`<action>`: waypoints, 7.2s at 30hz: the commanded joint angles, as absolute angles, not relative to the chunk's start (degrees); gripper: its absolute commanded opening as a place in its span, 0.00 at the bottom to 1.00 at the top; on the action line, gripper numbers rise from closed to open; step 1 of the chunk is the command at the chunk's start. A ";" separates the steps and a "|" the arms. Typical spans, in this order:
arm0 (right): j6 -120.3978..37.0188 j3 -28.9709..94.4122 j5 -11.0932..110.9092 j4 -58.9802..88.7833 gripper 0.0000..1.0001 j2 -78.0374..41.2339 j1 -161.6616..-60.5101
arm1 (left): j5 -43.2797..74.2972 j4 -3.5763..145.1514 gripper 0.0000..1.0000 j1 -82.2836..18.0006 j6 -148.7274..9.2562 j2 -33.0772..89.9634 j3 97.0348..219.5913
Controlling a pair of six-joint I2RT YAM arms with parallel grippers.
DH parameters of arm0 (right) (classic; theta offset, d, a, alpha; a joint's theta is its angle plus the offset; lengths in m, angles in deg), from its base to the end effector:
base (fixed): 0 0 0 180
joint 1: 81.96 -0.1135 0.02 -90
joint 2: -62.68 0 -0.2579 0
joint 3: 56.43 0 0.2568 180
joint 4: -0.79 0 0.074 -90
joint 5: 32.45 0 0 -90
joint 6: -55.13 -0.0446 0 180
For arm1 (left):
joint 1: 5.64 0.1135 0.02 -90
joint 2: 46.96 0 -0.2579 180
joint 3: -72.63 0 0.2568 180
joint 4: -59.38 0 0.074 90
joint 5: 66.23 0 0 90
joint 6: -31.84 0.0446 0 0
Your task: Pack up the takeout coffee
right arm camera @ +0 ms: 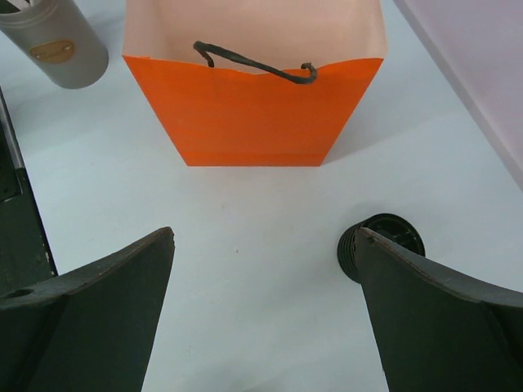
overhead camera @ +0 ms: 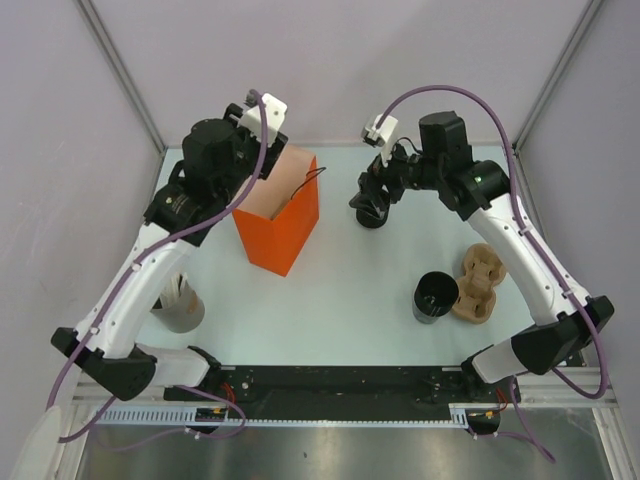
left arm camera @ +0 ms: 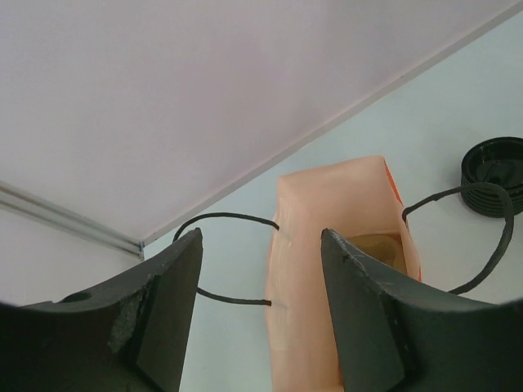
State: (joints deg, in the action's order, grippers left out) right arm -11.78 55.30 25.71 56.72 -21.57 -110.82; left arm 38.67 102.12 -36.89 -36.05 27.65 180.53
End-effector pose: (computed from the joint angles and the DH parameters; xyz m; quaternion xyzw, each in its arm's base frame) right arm 0.2692 0.1752 0.4353 -0.4880 0.6813 0.2601 0.4796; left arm 0.2468 -0.1363 0.4839 0.2648 0.7136 0.0475 0.6468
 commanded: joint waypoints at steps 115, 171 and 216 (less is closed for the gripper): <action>-4.64 75.56 34.62 57.81 0.00 -25.83 -124.24 | 6.63 93.02 0.01 -17.42 -44.79 22.47 176.06; -6.92 58.87 27.84 55.18 1.00 -16.86 -116.94 | 32.38 84.85 0.00 -13.56 -45.32 28.88 168.85; -11.15 47.97 21.60 47.44 1.00 -11.59 -107.98 | 42.76 84.76 0.08 3.06 -42.69 40.66 181.15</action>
